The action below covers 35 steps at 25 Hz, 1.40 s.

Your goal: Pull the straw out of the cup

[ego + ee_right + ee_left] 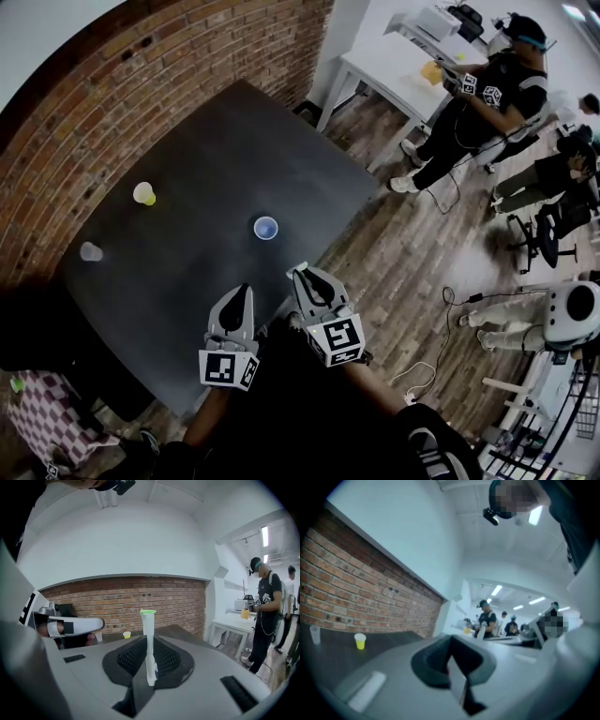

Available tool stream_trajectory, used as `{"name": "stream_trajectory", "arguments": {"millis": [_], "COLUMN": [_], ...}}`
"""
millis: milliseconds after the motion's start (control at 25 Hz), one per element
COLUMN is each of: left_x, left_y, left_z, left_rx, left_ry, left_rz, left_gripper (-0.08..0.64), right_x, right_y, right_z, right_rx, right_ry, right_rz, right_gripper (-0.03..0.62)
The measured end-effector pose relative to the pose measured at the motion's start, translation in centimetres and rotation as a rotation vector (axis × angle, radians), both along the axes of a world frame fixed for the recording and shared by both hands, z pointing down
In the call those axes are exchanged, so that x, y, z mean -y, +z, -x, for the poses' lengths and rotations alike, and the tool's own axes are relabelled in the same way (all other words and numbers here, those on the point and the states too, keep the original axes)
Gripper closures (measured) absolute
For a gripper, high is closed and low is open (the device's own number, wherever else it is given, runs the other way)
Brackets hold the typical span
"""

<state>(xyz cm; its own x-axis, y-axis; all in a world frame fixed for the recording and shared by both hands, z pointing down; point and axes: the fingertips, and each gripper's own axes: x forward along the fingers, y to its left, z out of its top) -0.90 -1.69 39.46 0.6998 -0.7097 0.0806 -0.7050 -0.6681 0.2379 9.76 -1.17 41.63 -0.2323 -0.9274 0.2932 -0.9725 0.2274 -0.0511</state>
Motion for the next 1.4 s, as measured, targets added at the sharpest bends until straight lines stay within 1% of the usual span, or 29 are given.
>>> {"name": "stream_trajectory", "arguments": {"millis": [280,600,880,1400], "left_x": [0.5,0.6,0.6,0.6], "left_y": [-0.5,-0.5,-0.5,-0.4], "left_z": [-1.0,-1.7,-1.6,-1.4], "left_rx": [0.006,0.003,-0.007,-0.002], "left_ry": [0.005,0.008,0.008,0.01], "left_rz": [-0.018,-0.024,-0.018,-0.024], "left_gripper": [0.558,0.557,0.557,0.557], "right_x": [0.0,0.1,-0.1,-0.1], "right_y": [0.0,-0.5,-0.4,-0.5], "right_z": [-0.3,-0.5,-0.1,0.2], "right_rx": [0.01,-0.003,-0.004,-0.006], "right_ry": [-0.012,-0.033,-0.048,-0.054], "right_rz": [0.0,-0.017,-0.015,-0.021], "right_gripper": [0.552,0.551,0.551,0.552]}}
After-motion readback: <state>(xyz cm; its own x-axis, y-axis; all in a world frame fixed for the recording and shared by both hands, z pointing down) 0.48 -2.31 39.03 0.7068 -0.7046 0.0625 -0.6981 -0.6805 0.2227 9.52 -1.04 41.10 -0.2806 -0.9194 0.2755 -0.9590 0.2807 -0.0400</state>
